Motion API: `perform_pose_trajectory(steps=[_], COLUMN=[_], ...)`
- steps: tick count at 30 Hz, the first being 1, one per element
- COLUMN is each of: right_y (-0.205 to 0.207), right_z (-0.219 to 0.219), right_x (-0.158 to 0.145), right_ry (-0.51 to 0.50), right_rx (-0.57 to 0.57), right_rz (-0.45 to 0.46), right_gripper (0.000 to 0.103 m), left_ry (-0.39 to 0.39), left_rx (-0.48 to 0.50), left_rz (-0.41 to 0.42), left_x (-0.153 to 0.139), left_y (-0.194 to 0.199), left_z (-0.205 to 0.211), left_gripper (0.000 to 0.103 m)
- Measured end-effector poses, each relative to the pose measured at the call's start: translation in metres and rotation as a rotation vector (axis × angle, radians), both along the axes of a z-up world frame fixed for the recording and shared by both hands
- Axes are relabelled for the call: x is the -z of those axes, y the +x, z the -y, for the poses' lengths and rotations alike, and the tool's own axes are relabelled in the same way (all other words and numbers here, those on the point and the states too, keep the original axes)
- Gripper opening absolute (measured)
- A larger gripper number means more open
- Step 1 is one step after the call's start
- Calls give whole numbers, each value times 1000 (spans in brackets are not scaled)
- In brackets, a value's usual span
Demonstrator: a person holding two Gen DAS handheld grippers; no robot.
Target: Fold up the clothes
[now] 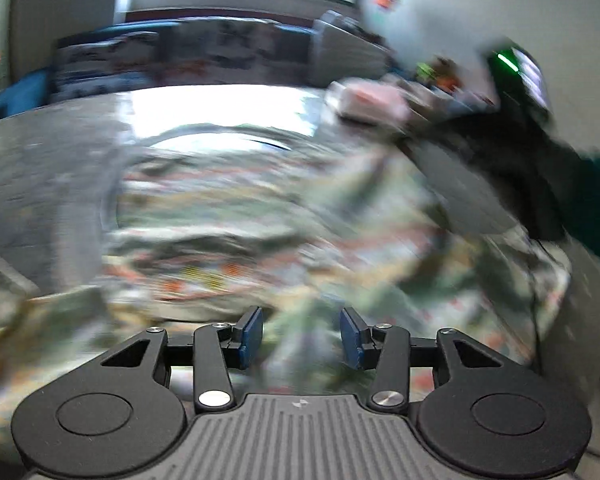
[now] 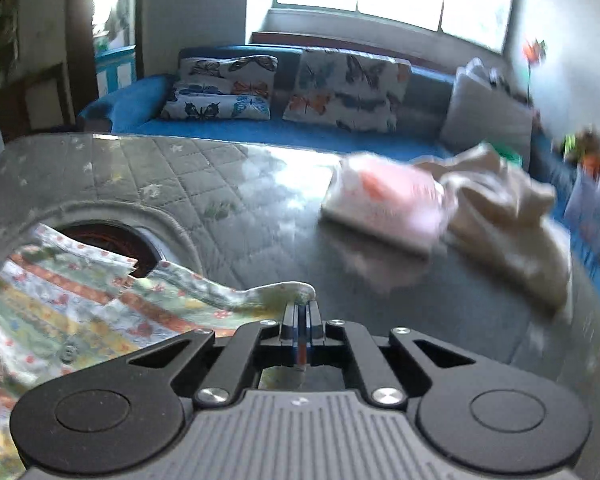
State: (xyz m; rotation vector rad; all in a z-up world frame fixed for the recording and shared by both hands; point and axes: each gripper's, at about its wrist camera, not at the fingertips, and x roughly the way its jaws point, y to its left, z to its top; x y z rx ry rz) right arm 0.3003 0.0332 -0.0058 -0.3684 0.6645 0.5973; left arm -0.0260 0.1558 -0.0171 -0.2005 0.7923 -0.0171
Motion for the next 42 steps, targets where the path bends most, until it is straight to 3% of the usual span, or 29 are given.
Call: perform_pose_trajectory(steps=[4,10,12,14,19,24,28,30,33,38,42], right_y=[10,-4,-18,-34,-74,-90,-92,-90,-98,-94,-77], right_z=[-9,16,25,33,43,45,42,43,42,21,13], right_x=[13,-2,-11,-14,-1,14,16,11,3,13,23], right_ry=[-56,36,80,126,112,61,24,44,90,45,64], right_rx=[-8,-5,-50,-105,-155,-170,-136,-84,-125,-174,-138], right_rz=[-7,-10,-31,-95,-186,-142,-71,-49,-6,-38,-72], right_gripper=[8,13,20,38,47,47,46,46,46,45,46], left_ry=[53,33,38,44,95,178,191,193,201,210,220], left_rx=[52,8,-34,-70,-170,-217,-243,-251,-263,-291,-312], left_rz=[12,32,41,50,14,-8,0,-1,-4,0,3], left_x=[3,-6,-11,-13,-3,12,11,11,11,13,13], left_y=[3,8,13,22,48,49,44,43,44,44,43], left_z=[21,-1,-15,-29,-64,-77,-79,-79,-77,-77,-76], left_gripper=[59,59,59,59,56,51,50,50,50,49,47])
